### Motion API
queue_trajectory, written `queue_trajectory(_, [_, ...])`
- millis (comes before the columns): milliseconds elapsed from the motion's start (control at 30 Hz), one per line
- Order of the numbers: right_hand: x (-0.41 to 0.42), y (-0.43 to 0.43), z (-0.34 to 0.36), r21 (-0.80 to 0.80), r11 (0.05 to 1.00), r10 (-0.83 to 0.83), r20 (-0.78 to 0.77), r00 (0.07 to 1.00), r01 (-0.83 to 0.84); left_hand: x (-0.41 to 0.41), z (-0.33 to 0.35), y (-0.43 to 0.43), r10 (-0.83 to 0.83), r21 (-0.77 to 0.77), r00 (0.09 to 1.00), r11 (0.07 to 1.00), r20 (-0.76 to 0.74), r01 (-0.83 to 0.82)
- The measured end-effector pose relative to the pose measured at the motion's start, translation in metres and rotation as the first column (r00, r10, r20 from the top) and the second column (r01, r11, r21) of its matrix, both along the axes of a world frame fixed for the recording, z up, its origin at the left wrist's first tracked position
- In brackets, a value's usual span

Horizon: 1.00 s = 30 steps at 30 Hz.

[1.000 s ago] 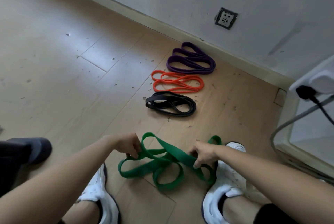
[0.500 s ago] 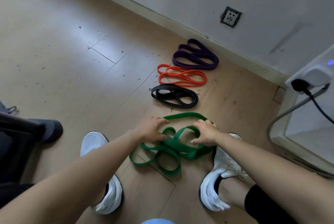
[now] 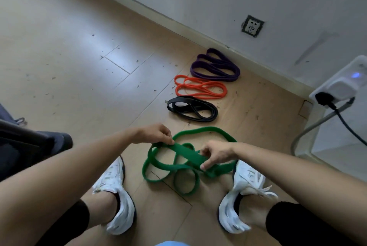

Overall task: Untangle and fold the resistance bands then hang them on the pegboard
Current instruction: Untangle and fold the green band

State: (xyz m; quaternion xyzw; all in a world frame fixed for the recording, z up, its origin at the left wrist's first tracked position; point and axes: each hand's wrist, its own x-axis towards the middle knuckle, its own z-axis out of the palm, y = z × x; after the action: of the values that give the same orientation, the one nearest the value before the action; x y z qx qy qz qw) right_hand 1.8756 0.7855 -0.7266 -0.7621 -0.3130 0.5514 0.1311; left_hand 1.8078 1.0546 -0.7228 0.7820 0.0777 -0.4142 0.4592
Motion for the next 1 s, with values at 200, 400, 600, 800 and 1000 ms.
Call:
queue_trajectory(200, [0.009,0.006,0.101,0.256,0.934,-0.281,0.1,0.954,0.248,0.009,0.115,0.024,0.151,-0.11,0.965,0.985,0.212,-0.13])
queue_trajectory(400, [-0.003,0.014,0.211,0.516,0.793,-0.461,0.16,0.873,0.324,-0.006,0.227,0.015,0.373,-0.282,0.813,0.921,0.448,-0.268])
queue_trajectory(600, [-0.022,0.023,0.299,0.693,0.656,-0.516,0.126,0.847,0.297,-0.026,0.323,-0.007,0.478,-0.469,0.66,0.858,0.579,-0.21])
queue_trajectory(800, [-0.021,0.041,0.366,0.763,0.602,-0.556,0.19,0.809,0.234,-0.026,0.373,-0.019,0.488,-0.446,0.474,0.871,0.732,-0.208])
queue_trajectory(1000, [0.007,0.061,0.376,0.824,0.507,-0.617,0.142,0.774,0.253,0.006,0.389,-0.016,0.57,-0.516,0.462,0.819,0.68,-0.25])
